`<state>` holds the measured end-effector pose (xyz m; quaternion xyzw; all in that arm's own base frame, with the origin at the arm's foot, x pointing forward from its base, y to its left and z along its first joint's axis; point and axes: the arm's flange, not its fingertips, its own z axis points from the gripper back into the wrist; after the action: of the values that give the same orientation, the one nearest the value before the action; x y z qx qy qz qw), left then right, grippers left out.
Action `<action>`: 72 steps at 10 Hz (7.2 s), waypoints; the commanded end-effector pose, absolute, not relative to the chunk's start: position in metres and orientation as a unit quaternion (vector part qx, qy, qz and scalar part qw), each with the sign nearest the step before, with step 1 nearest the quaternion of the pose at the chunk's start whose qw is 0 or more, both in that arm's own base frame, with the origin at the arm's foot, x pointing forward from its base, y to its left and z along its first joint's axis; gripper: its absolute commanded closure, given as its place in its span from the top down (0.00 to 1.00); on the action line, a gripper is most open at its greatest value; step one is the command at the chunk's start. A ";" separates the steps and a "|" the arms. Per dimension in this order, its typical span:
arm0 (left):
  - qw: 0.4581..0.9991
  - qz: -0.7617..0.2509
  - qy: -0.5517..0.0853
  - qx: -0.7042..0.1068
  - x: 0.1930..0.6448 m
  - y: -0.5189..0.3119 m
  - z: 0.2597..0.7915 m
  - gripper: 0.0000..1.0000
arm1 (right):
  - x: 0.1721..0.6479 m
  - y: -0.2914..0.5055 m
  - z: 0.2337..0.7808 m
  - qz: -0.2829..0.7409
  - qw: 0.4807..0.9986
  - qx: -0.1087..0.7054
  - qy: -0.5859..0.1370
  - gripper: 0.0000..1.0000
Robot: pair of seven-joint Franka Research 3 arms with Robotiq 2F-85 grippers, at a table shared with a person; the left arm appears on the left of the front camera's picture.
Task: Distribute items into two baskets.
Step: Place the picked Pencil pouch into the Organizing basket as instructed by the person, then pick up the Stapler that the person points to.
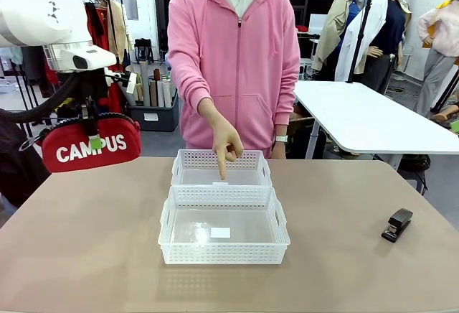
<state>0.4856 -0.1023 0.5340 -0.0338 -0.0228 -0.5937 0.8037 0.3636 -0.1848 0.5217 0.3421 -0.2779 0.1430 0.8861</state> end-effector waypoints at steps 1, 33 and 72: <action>0.802 -0.594 -0.038 -0.040 0.458 -0.107 0.536 0.00 | 0.363 -0.184 0.523 0.145 0.885 0.341 -0.281 1.00; 0.691 -0.718 -0.084 -0.029 0.409 -0.398 0.387 0.00 | 0.363 -0.184 0.523 0.145 0.885 0.341 -0.281 1.00; 0.814 -0.579 -0.046 -0.008 0.442 -0.278 0.518 1.00 | 0.363 -0.184 0.523 0.145 0.885 0.341 -0.281 1.00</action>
<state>0.4422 -0.2944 0.5086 0.0015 -0.0471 -0.6070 0.7933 0.3634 -0.1851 0.5219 0.3419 -0.2782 0.1428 0.8862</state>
